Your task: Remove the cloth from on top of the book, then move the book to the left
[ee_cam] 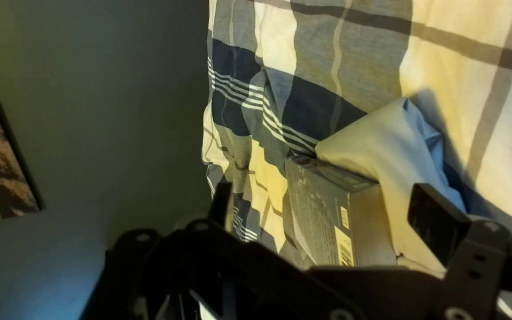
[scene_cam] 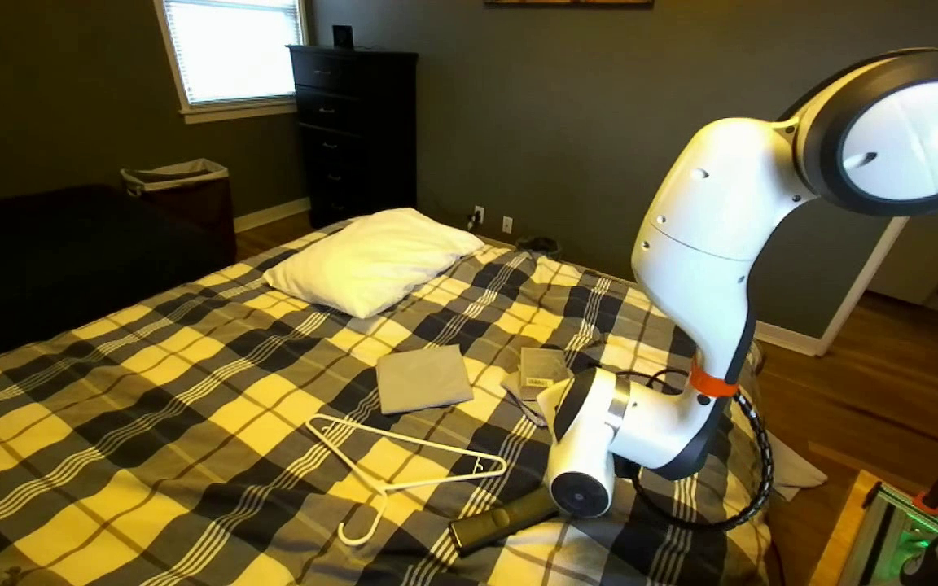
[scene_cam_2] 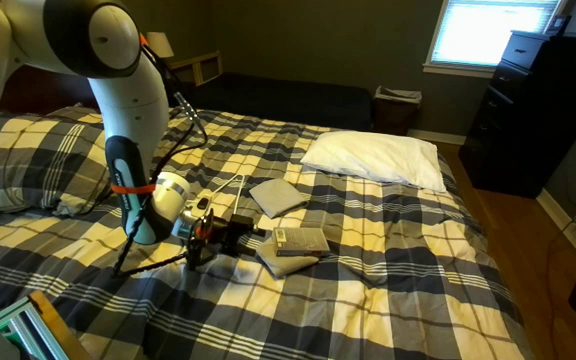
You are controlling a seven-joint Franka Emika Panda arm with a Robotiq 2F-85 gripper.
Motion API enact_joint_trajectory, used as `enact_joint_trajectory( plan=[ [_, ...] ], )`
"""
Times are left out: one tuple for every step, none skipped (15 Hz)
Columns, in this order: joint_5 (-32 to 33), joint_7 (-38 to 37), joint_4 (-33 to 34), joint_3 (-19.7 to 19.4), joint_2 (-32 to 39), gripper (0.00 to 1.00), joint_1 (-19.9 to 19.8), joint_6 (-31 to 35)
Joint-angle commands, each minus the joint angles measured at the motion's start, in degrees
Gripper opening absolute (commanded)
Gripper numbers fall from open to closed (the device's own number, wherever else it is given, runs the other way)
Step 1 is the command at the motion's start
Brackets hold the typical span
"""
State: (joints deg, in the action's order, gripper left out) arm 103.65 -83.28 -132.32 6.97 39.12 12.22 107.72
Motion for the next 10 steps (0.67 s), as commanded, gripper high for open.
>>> enact_joint_trajectory(
  plan=[
    [6.9, -10.6, -3.6, 1.1, -3.0, 1.00, -6.6, 4.3],
    [8.0, -12.2, -3.7, 1.1, -3.6, 1.00, -8.4, 6.1],
    [8.8, -13.1, -3.8, 1.1, -4.3, 1.00, -10.3, 8.9],
    [9.7, -12.2, -3.4, 1.1, -5.0, 1.00, -12.4, 13.1],
    [10.1, -11.4, -3.4, 1.1, -5.8, 1.00, -14.0, 16.9],
    [6.9, -6.8, -2.8, 1.0, -6.3, 1.00, -15.0, 19.3],
    [7.8, -9.3, -1.8, 0.8, -3.9, 1.00, -12.7, 14.6],
    [7.7, -8.1, -1.7, 0.6, -4.7, 1.00, -13.9, 16.9],
    [7.8, -7.5, -1.8, 0.4, -5.3, 1.00, -14.6, 18.1],
    [7.7, -7.3, -1.8, 0.4, -5.6, 1.00, -14.9, 18.5]
  ],
)
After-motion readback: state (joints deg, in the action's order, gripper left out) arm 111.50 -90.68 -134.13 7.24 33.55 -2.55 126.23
